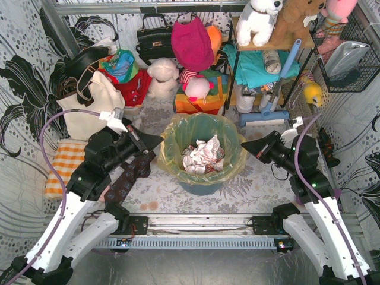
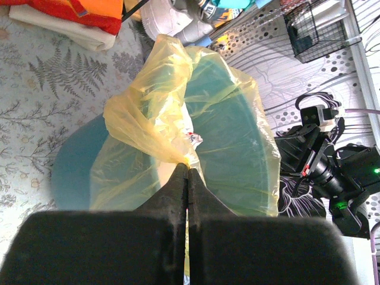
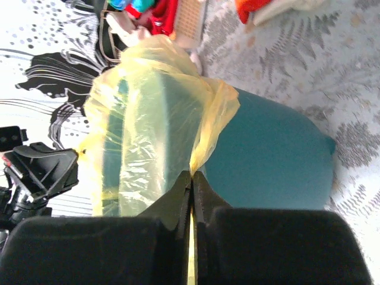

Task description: Tie the trash bag

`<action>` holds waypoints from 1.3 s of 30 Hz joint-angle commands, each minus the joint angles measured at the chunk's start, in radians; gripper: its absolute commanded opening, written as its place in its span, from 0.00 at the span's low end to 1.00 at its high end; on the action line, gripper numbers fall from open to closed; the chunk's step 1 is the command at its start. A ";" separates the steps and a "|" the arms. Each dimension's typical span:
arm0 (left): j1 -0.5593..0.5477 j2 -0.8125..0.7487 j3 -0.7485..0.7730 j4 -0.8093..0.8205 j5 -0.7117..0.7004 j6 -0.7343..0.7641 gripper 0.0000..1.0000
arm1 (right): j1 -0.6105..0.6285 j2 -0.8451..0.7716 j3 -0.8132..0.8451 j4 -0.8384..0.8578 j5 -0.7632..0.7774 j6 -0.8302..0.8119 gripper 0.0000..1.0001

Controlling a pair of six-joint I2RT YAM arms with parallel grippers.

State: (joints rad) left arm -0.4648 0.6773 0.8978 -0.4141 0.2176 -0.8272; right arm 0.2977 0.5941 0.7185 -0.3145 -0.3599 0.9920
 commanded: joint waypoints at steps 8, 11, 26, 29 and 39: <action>-0.002 -0.008 0.046 0.109 0.052 0.045 0.00 | -0.003 0.043 0.088 0.306 -0.150 -0.019 0.00; -0.001 -0.004 0.041 0.148 0.081 0.051 0.00 | -0.003 0.073 0.103 0.373 -0.193 0.001 0.00; -0.001 0.090 0.096 0.268 0.127 0.094 0.00 | -0.003 0.222 0.157 0.666 -0.334 0.089 0.00; -0.001 0.109 0.128 0.262 0.086 0.111 0.00 | -0.002 0.251 0.190 0.688 -0.347 0.088 0.00; -0.001 0.135 0.192 0.224 0.063 0.134 0.00 | -0.002 0.279 0.212 0.765 -0.379 0.112 0.00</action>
State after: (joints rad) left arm -0.4648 0.8341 1.0412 -0.2581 0.3046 -0.7208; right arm 0.2977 0.8921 0.9104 0.3496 -0.7200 1.0851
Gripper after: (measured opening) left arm 0.009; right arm 0.003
